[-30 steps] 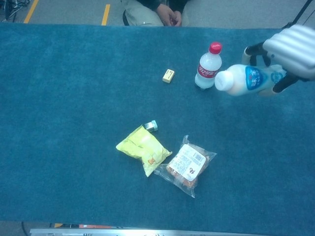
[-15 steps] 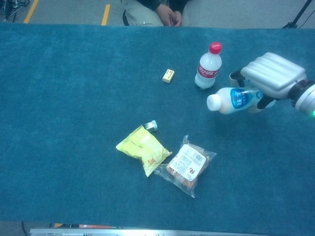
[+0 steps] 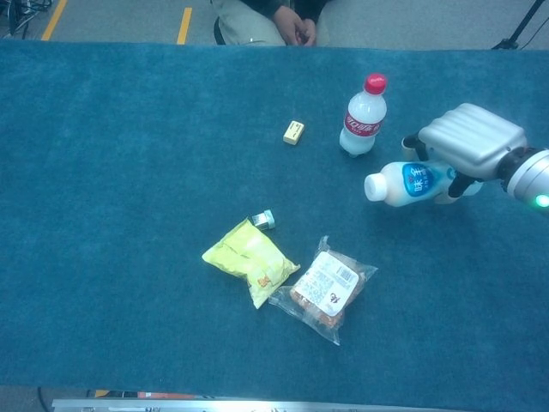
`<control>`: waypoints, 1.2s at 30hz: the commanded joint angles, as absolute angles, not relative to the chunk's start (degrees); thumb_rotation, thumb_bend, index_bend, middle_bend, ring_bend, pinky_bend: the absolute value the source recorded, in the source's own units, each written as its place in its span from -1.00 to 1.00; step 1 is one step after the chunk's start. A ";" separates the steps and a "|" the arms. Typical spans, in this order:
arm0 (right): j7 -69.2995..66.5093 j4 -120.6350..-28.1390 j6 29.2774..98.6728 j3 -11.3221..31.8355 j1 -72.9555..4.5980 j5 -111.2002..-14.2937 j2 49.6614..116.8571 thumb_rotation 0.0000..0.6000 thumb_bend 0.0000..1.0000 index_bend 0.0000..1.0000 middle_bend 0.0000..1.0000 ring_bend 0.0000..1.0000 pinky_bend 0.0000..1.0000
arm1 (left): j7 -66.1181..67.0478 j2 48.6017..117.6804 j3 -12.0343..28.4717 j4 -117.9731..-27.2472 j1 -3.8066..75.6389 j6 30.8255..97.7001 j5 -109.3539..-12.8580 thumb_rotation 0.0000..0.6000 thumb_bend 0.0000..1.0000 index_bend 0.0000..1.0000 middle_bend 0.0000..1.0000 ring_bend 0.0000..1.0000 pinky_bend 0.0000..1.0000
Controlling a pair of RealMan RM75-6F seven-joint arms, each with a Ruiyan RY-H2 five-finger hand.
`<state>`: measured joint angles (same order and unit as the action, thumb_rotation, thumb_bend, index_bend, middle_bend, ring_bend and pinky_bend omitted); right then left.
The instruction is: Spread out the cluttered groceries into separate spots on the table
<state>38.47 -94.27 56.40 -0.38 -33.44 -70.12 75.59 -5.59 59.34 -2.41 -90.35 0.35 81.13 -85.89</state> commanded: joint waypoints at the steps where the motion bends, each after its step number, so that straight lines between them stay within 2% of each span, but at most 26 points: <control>1: 38.73 -94.46 56.36 -0.45 -33.43 -69.68 75.30 1.00 -0.86 -0.23 -0.07 -0.12 0.23 | -5.57 59.41 -2.41 -90.34 0.42 81.08 -85.93 1.00 -0.12 -0.25 -0.33 -0.46 -0.60; 8: 38.69 -95.01 56.18 -0.64 -33.32 -68.53 74.45 1.00 -0.86 -0.34 -0.12 -0.15 0.23 | -5.50 59.65 -2.46 -90.28 0.61 80.83 -85.86 1.00 -0.12 -0.25 -0.33 -0.46 -0.60; 14: 38.06 -95.38 56.95 -0.73 -33.07 -69.16 73.99 1.00 -0.86 -0.35 -0.13 -0.16 0.23 | -5.44 59.80 -2.50 -90.22 0.78 80.68 -85.90 1.00 -0.12 -0.25 -0.33 -0.46 -0.60; 18: 35.58 -96.65 59.39 -1.00 -32.08 -72.77 72.64 1.00 -0.86 -0.36 -0.15 -0.18 0.23 | -5.56 59.76 -2.48 -90.15 0.62 81.04 -85.81 1.00 -0.12 -0.25 -0.33 -0.46 -0.60; 22: 31.50 -98.12 61.38 -1.60 -30.95 -76.87 70.76 1.00 -0.86 -0.49 -0.24 -0.26 0.19 | -5.59 59.59 -2.38 -90.17 0.55 81.29 -85.66 1.00 -0.12 -0.25 -0.33 -0.46 -0.60; 25: 28.86 -99.07 61.99 -2.02 -30.46 -79.25 69.44 1.00 -0.86 -0.49 -0.24 -0.26 0.19 | -5.47 59.33 -2.19 -90.33 0.62 81.46 -85.58 1.00 -0.12 -0.25 -0.33 -0.46 -0.60; 36: 30.27 -100.94 60.16 -4.05 -29.99 -82.74 67.34 1.00 -0.86 -0.49 -0.24 -0.26 0.19 | -4.93 58.49 -2.12 -91.24 0.64 82.00 -85.82 1.00 -0.12 -0.25 -0.33 -0.46 -0.60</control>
<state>29.69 -100.82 60.62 -3.85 -30.03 -82.91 67.40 -4.93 58.50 -2.11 -91.23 0.64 82.00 -85.82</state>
